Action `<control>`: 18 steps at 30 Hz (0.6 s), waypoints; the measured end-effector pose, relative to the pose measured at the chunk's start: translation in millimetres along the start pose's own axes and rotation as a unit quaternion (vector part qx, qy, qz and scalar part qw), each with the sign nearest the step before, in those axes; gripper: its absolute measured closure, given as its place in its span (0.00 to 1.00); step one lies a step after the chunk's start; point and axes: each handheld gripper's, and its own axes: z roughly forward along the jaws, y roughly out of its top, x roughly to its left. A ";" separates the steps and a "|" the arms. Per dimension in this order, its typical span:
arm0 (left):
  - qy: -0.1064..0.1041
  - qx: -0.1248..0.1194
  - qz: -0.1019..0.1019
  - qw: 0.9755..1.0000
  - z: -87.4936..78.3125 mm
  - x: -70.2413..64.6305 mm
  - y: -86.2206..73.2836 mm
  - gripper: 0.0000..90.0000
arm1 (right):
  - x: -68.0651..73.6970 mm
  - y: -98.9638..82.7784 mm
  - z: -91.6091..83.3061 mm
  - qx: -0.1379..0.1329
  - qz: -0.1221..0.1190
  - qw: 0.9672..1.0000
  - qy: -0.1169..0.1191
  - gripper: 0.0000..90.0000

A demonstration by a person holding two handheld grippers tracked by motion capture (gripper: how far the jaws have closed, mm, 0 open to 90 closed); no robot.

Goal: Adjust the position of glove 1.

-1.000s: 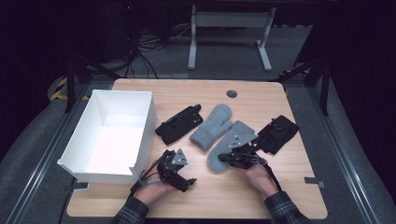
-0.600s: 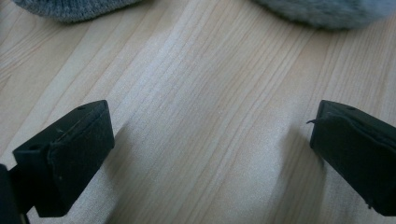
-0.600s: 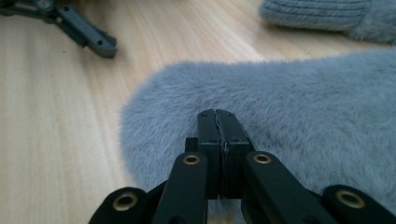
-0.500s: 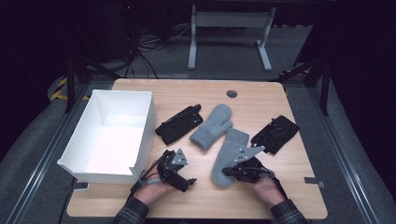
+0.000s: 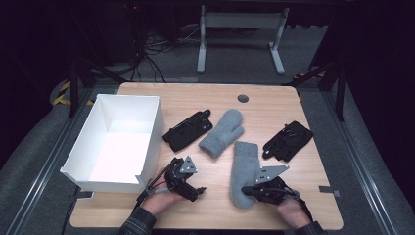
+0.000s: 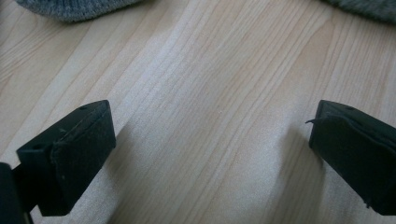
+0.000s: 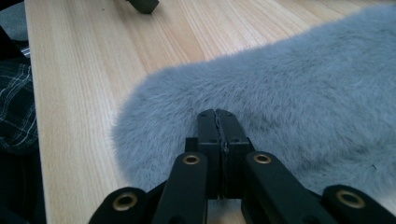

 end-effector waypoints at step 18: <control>-0.081 0.018 -0.002 0.997 -4.6 -9.9 26.6 0.99 | -58.9 18.2 -21.5 -0.055 0.056 0.993 -0.089 1.00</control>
